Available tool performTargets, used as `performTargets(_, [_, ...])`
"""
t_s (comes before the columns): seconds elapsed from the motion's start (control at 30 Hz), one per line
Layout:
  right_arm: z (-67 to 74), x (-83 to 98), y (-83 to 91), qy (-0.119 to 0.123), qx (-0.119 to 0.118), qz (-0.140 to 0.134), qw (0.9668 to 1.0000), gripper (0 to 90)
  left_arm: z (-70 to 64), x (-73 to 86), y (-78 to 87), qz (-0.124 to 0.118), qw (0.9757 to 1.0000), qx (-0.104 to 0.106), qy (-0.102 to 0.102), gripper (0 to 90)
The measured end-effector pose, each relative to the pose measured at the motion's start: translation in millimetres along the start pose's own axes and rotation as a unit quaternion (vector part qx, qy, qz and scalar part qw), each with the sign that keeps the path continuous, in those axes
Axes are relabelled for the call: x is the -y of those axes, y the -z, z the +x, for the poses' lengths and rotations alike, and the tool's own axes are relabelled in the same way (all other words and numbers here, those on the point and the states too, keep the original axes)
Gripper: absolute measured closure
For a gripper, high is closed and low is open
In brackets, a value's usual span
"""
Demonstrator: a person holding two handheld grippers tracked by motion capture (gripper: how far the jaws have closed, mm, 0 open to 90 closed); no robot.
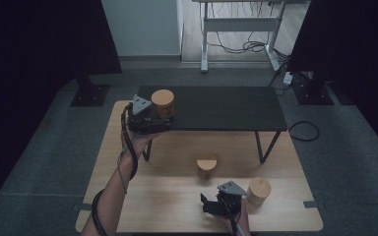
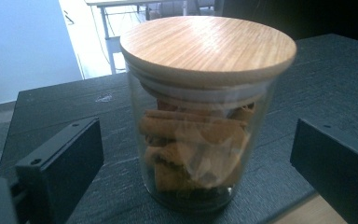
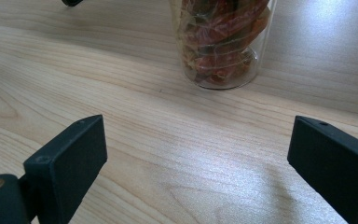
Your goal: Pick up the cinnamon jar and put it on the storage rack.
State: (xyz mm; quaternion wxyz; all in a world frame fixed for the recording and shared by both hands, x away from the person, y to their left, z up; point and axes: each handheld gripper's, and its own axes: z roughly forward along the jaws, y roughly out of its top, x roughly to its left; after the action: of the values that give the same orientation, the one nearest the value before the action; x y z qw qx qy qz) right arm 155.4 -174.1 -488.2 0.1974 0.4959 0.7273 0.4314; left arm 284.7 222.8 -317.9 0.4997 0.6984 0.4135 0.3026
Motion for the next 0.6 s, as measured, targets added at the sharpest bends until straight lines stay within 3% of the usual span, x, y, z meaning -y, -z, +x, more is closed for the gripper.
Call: performTargets(0.6, [-1.8, 0.1, -0.2, -0.002, 0.003, 0.001, 1.0000, 4.0, -1.1, 9.3, 22.6, -0.007, 0.9999, 0.009, 0.010, 2.3])
